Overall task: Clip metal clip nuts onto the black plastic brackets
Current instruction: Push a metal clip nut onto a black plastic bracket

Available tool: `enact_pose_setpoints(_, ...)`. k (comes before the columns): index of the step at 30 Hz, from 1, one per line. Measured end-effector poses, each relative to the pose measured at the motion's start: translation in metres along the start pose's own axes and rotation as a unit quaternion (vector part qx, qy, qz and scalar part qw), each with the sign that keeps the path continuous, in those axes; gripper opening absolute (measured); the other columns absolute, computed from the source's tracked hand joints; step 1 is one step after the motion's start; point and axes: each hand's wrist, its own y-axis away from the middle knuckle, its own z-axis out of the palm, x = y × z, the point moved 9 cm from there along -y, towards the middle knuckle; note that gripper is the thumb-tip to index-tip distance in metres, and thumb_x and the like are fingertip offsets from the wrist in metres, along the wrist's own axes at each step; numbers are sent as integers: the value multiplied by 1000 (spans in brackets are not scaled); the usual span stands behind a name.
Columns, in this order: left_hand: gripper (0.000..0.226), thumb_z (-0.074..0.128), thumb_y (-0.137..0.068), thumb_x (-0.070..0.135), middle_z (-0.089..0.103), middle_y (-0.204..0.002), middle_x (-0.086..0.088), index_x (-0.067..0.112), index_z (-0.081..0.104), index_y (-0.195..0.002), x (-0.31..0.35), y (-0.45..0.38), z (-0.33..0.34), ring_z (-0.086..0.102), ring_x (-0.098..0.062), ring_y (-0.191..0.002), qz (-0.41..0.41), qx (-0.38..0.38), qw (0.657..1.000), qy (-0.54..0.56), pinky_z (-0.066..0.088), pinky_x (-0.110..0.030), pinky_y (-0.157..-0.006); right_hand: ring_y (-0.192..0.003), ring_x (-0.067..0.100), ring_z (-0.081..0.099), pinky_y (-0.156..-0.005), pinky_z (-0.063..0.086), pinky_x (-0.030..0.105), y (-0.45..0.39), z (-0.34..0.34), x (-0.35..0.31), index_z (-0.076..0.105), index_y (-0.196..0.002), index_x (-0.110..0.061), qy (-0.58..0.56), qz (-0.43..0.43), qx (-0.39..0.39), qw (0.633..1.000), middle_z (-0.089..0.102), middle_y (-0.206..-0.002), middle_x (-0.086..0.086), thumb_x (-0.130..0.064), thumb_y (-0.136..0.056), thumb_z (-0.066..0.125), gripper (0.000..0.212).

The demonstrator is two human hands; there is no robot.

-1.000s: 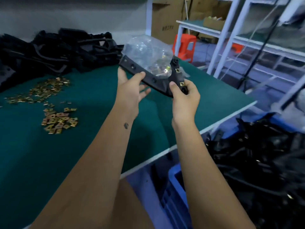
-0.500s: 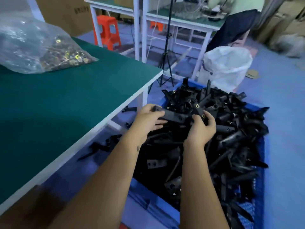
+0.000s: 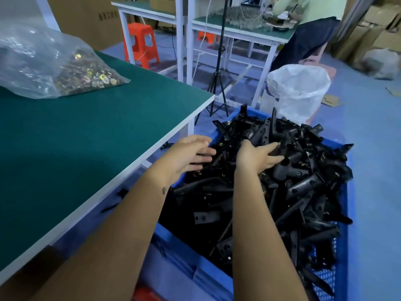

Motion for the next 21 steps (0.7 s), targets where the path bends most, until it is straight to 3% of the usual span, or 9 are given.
enact_pose_setpoints(5,23,44,-104,12,75,-77,6,21,64,-98,51,21,-58,68,-11,-71,110,92,983,119,55,-22,-64,-141,31,22,-110,31,43,70,57,-49,36,-147,-15,-6,-150,-39,988,8,-159,11,-14,-92,59,60)
enact_pose_setpoints(10,28,42,-102,4,66,-75,4,19,64,-94,73,65,-148,62,-6,-60,190,231,936,186,49,-18,-54,-137,27,29,-112,26,43,191,136,-108,48,-137,-16,-30,-321,-184,929,24,-152,8,-8,-87,59,52)
enact_pose_setpoints(13,29,43,-98,-1,59,-74,0,17,64,-91,64,107,-213,56,-7,-58,211,339,882,249,47,-17,-54,-134,26,34,-112,23,39,274,181,-122,53,-132,-14,-29,-380,-275,883,33,-145,10,-1,-82,57,52)
enact_pose_setpoints(17,29,43,-95,-1,57,-76,-3,16,64,-89,39,179,-296,54,-16,-70,221,483,800,281,46,-30,-72,-126,26,39,-108,28,39,380,233,-115,55,-129,-14,7,-434,-393,811,36,-139,8,-2,-81,58,50)
enact_pose_setpoints(21,27,43,-96,6,61,-76,2,21,65,-95,9,250,-356,56,-15,-70,207,575,744,271,48,-29,-65,-123,22,38,-109,28,40,473,267,-89,55,-127,-17,17,-459,-493,739,37,-136,5,-5,-82,54,46)
